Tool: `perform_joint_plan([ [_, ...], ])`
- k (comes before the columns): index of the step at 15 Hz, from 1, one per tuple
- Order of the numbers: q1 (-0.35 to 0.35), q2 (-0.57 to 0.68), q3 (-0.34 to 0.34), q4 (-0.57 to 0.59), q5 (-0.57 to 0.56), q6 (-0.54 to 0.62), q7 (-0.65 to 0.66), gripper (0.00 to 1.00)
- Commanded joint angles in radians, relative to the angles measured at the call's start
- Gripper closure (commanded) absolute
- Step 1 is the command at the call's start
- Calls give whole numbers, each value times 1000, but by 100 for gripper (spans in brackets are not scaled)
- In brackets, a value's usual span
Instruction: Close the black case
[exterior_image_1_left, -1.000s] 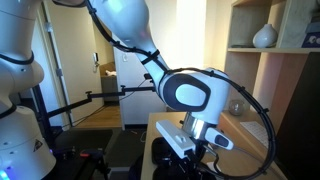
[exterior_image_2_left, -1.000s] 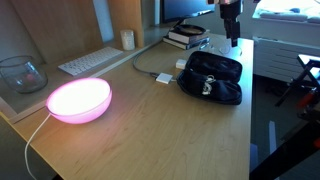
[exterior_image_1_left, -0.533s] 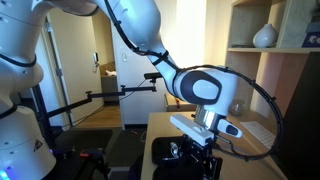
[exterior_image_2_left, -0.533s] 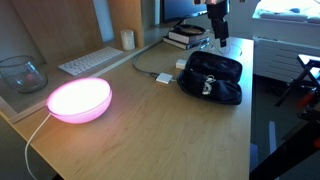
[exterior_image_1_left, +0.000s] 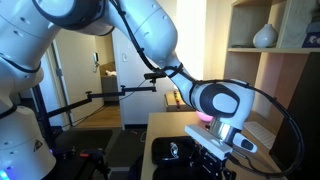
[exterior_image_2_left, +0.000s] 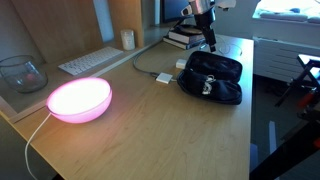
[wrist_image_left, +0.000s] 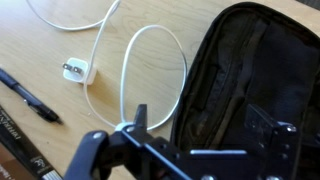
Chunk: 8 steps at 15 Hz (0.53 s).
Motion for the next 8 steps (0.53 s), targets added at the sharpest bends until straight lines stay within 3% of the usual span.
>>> perform_joint_plan([
  [1, -17, 42, 1, 57, 9, -26, -15, 0],
  [8, -7, 57, 8, 47, 2, -21, -12, 0],
])
